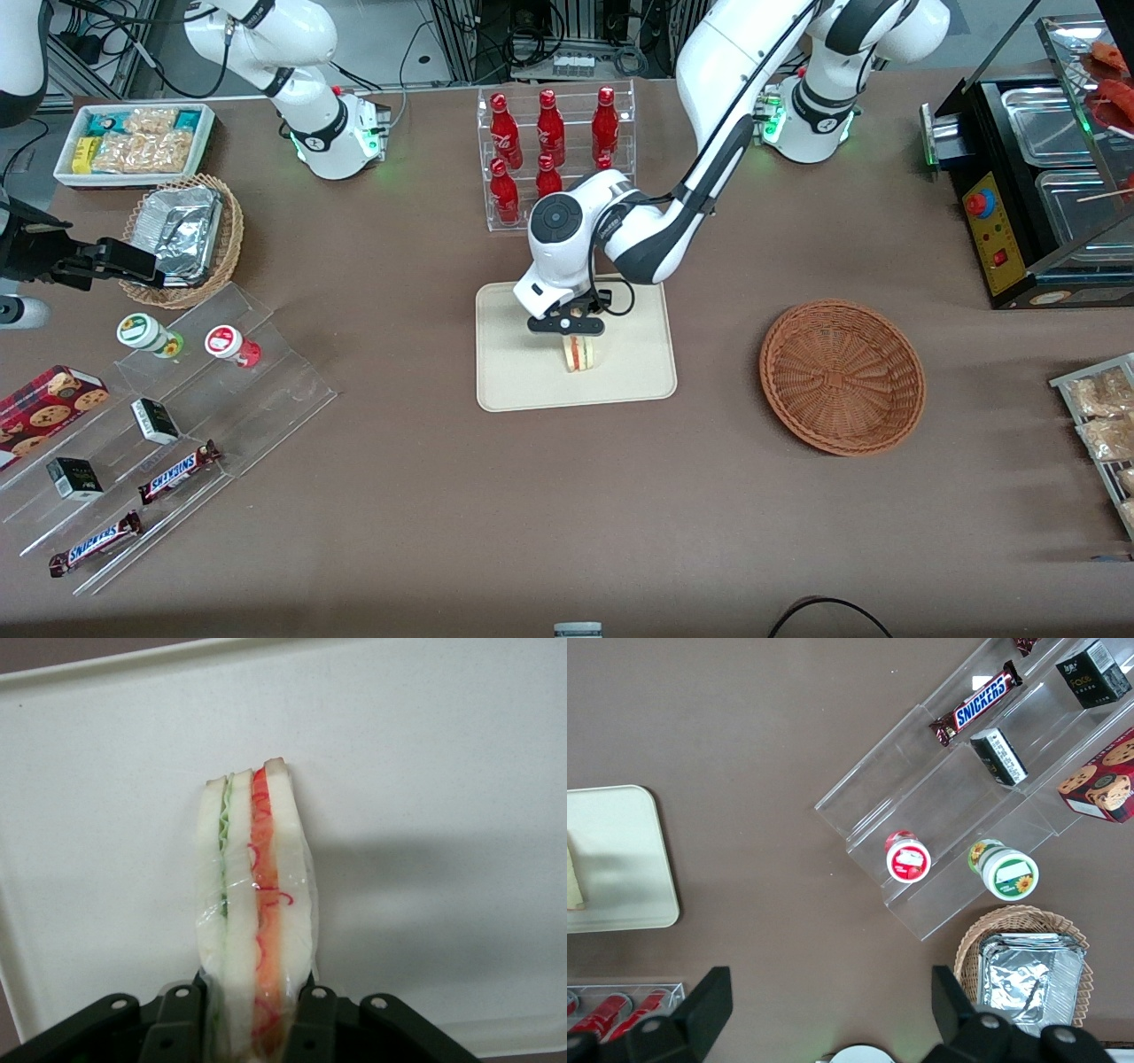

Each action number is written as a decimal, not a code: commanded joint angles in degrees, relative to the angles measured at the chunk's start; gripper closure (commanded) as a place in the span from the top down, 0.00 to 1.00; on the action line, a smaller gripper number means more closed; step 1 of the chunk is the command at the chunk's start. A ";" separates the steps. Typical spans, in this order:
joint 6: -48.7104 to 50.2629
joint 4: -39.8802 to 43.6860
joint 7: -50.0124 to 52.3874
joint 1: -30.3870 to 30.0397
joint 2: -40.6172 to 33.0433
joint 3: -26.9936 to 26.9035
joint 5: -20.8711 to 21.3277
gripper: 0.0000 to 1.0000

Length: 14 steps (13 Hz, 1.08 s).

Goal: Place sandwich from basket to tray
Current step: 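Lift the sandwich and carry it over the cream tray, then lower the sandwich onto the tray and open the left gripper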

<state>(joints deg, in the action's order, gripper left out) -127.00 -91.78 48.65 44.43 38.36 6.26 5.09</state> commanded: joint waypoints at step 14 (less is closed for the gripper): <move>15.80 1.08 0.04 -8.56 -17.51 -2.40 -0.17 1.00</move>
<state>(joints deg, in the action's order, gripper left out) -113.78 -89.00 49.00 38.25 25.39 3.55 5.11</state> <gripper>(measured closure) 0.000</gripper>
